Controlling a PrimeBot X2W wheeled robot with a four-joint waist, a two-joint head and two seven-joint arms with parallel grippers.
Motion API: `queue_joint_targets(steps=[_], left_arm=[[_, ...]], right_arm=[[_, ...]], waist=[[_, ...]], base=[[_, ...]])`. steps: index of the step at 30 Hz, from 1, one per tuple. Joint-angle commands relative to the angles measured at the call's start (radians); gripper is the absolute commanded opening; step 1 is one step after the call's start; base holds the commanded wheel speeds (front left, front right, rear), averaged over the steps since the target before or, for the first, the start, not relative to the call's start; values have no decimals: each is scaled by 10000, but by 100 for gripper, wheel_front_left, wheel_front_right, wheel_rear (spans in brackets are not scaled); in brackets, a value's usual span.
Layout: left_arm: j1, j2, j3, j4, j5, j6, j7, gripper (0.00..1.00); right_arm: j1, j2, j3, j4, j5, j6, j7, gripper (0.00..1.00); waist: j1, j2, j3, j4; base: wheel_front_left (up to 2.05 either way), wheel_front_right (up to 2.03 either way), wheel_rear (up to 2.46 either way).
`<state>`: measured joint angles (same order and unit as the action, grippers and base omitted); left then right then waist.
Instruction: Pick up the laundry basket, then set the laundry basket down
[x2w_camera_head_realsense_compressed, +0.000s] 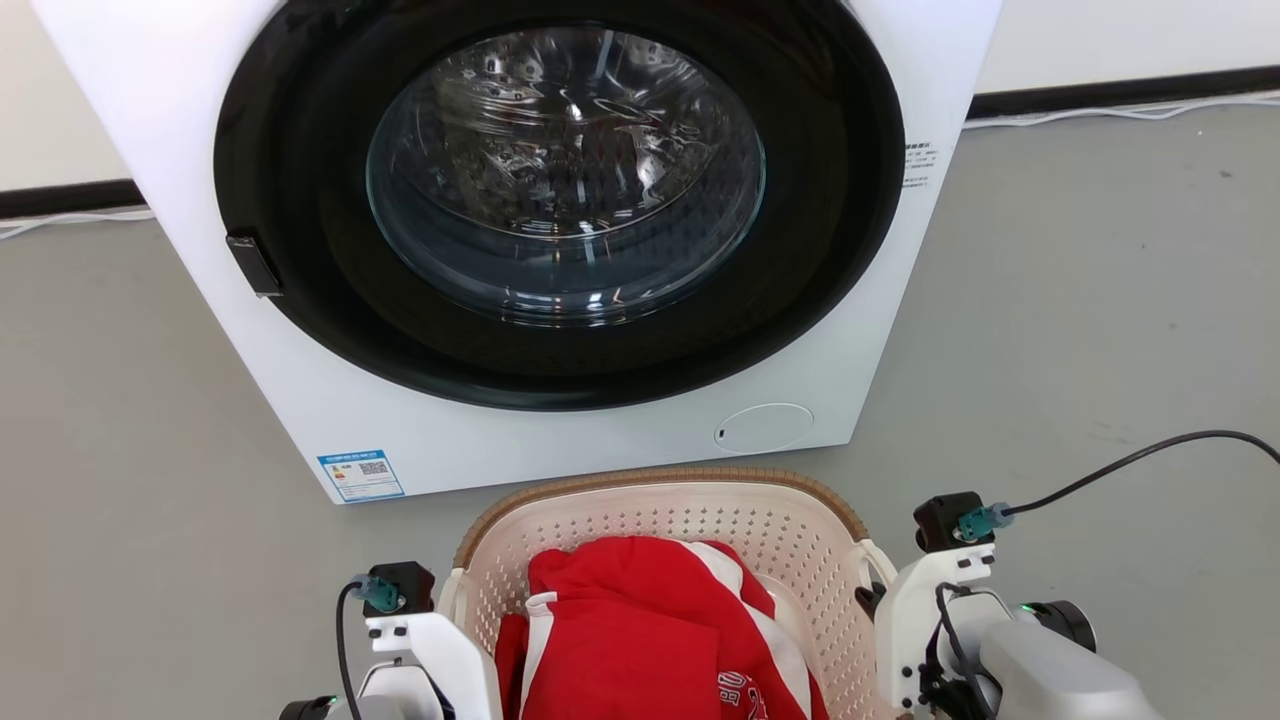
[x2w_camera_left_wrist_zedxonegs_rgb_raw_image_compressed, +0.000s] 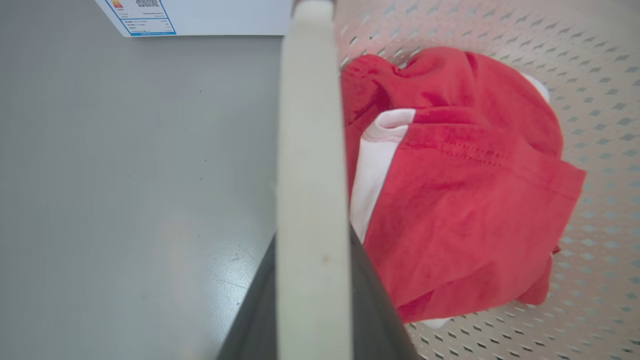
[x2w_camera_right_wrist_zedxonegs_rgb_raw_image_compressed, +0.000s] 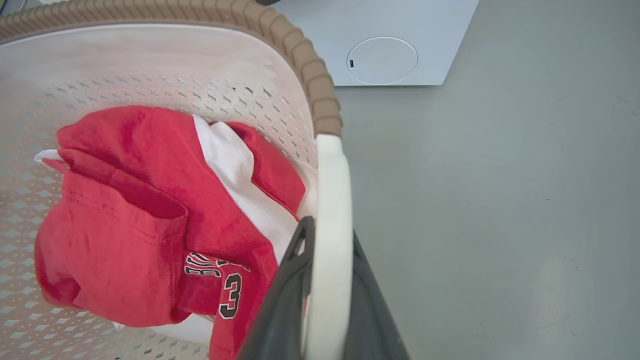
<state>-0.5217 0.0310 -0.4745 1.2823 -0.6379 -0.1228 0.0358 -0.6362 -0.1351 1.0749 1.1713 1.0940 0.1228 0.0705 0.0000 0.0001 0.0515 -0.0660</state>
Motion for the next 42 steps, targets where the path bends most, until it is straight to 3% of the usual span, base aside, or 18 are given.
queue_joint_targets(steps=[1,31,42], left_arm=[[-110,193,73,-259,-72,-79,-14,0],[-380,203,-864,-190,-1082,-79,-442,0],[-1046,208,-1132,-172,-1188,-79,-1121,0]], right_arm=[[-137,-88,174,-155,-19,79,-41,0],[-475,-192,1184,6,934,79,-245,0],[-960,-321,1341,88,1157,79,-772,0]], waist=[[0,-1,-19,6],[0,-1,309,70],[0,-1,1460,247]], base=[[0,0,0],[0,0,0],[0,0,0]])
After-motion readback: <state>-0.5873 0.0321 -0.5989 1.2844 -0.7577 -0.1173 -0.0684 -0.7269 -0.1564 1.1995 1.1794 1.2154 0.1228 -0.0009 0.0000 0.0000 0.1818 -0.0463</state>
